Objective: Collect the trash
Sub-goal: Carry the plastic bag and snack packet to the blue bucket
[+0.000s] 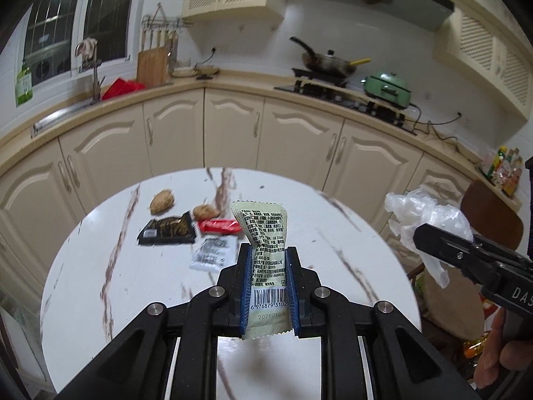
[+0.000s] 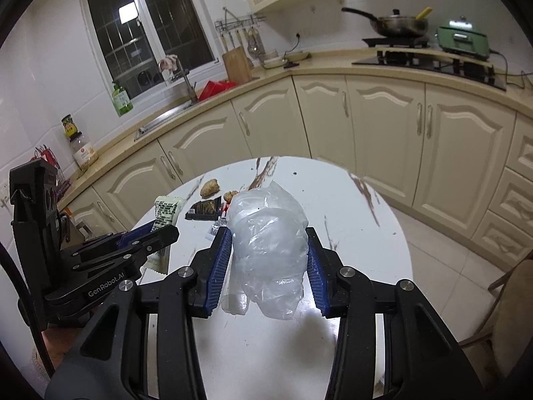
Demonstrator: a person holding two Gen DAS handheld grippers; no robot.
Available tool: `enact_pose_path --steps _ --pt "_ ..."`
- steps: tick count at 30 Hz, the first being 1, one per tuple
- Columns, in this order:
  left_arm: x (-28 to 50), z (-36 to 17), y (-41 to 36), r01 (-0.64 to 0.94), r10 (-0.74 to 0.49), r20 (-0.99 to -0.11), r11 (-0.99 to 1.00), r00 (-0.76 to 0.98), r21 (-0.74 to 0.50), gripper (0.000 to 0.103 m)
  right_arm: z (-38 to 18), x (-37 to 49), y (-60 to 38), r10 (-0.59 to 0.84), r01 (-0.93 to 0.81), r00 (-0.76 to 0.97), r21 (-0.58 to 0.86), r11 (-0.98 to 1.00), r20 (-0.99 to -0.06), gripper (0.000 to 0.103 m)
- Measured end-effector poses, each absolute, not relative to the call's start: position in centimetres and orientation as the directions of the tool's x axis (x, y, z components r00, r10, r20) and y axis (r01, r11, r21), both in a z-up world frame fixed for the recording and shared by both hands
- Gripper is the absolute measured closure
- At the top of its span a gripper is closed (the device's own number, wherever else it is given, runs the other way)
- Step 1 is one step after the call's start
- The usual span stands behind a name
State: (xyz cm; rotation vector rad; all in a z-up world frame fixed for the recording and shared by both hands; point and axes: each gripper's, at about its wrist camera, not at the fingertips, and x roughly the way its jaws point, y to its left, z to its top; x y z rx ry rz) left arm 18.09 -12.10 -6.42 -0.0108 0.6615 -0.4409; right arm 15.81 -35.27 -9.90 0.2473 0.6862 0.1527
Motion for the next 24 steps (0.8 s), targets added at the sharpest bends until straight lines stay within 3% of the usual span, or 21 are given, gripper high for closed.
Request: enact_pose_path --steps 12,18,24 --pt "12.9 -2.6 -19.9 0.544 -0.520 -0.511 0.831 0.685 -0.117 0.088 -5.4 8.6 -40.1 0.110 0.034 0.837 0.253 0.967 -0.536 0.062" --pt "12.2 -4.2 -26.9 0.638 -0.593 -0.556 0.758 0.583 -0.139 0.088 -5.8 5.1 -45.1 0.017 0.158 0.839 0.274 0.949 -0.544 0.062" --pt "12.3 -7.5 -34.7 0.717 -0.615 -0.642 0.682 0.457 -0.144 0.088 -9.3 2.8 -51.7 -0.054 0.305 0.788 0.313 0.899 -0.613 0.062"
